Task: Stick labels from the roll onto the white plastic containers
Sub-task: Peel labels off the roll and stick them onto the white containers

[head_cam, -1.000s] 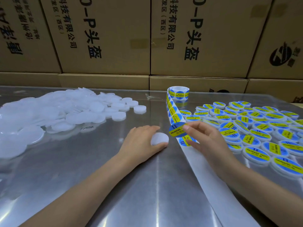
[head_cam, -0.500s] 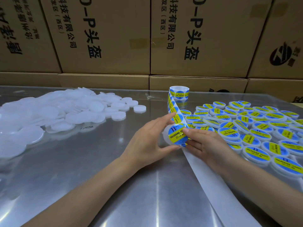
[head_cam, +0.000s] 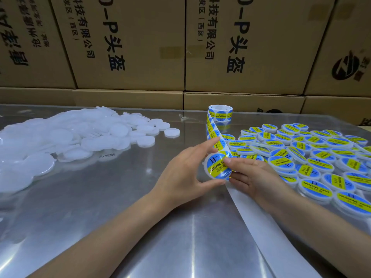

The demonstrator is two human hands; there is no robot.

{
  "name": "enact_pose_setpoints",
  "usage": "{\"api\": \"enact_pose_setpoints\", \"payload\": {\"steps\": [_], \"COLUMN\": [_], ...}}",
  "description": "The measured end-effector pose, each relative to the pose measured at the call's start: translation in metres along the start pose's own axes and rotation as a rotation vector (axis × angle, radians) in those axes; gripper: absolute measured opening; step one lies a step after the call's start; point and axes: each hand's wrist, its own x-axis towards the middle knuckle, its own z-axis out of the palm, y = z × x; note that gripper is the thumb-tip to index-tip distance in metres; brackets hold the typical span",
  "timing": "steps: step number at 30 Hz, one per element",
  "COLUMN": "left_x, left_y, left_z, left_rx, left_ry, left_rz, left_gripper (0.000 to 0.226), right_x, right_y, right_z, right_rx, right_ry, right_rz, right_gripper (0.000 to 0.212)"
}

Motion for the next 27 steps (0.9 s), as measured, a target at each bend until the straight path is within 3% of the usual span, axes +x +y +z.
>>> {"api": "enact_pose_setpoints", "payload": {"steps": [15,27], "left_x": [0.001,0.005], "left_y": [0.006,0.019], "left_z": [-0.001,-0.003], "left_rx": [-0.022,-0.191], "left_ry": [0.056,0.174], "left_rz": [0.000,-0.128], "left_gripper": [0.078,0.068], "right_x": [-0.001,-0.006], "right_y": [0.002,0.009], "right_z": [0.003,0.014], "right_rx": [0.016,-0.265], "right_ry": [0.063,0.243], "right_rz": [-0.041,-0.536], "right_gripper": [0.013,0.009]}}
